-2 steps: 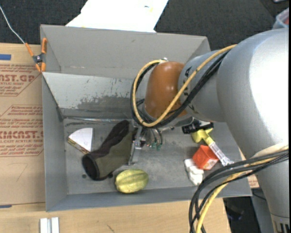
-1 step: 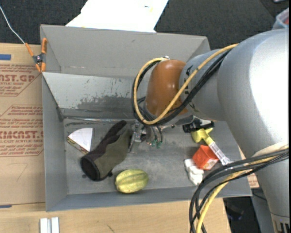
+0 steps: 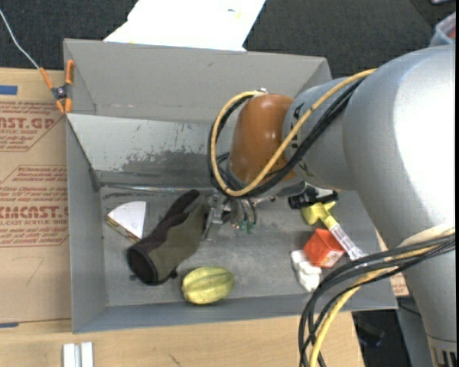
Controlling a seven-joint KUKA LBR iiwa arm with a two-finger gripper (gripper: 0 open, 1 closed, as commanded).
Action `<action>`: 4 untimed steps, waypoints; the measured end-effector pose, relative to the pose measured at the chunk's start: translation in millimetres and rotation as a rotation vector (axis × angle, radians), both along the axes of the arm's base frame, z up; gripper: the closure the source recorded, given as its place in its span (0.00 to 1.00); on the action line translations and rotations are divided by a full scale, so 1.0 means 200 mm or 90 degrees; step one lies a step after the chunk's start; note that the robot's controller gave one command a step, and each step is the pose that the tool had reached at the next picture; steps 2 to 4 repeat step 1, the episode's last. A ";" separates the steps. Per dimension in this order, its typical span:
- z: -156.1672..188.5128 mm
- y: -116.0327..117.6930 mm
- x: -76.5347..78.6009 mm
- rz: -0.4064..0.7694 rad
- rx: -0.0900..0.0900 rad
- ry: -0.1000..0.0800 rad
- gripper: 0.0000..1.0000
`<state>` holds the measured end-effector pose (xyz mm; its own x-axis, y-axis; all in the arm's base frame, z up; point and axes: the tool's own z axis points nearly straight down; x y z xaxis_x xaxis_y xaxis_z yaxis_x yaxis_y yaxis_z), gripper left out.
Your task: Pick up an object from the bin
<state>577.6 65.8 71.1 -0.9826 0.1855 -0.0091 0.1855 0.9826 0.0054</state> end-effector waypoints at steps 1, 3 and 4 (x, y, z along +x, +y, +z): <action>0.27 -0.03 -0.05 -0.003 0.001 0.001 1.00; 0.27 -0.03 -0.05 -0.003 0.001 0.001 1.00; 0.27 -0.03 -0.05 -0.003 0.001 0.001 1.00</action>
Offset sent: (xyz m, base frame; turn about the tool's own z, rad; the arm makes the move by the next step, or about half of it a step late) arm 0.0033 -0.0012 0.0177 0.0230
